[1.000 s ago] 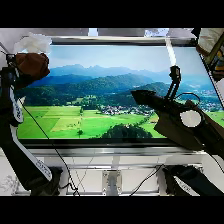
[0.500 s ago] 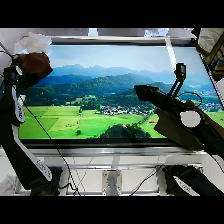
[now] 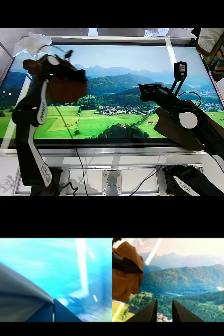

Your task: Fold the shirts.

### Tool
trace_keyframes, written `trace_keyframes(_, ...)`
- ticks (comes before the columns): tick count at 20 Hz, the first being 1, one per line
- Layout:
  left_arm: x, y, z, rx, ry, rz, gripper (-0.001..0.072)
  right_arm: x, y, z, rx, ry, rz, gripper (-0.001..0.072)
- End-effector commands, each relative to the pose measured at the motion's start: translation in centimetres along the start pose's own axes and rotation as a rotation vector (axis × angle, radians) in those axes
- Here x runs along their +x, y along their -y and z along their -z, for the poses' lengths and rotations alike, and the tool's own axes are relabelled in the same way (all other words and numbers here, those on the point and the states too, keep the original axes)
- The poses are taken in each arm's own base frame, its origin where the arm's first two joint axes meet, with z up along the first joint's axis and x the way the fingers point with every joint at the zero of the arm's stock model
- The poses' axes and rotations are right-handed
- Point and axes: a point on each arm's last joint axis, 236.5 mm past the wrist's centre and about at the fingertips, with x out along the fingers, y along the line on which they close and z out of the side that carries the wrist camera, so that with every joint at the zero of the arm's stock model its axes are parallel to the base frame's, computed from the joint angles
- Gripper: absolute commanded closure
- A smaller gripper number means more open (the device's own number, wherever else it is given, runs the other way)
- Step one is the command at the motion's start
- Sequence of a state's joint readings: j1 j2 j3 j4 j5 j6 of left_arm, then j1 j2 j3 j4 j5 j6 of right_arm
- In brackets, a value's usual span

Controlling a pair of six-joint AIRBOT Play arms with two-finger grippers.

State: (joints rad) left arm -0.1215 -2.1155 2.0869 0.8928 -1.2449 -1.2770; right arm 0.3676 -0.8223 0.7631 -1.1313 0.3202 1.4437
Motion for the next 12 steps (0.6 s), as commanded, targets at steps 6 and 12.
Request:
trace_keyframes(6, 8.4, 27.1, 2.5, 0.259, 0.092, 0.236, 0.0285, -1.2, 4.4, 4.2, 0.094, -0.206, 0.079, 0.0332)
trace_keyframes(12, -3.4, 22.5, -8.0, 0.201, 0.433, 0.106, 0.0006, -4.0, 4.8, 16.3, 0.210, -0.600, 0.082, 0.0292)
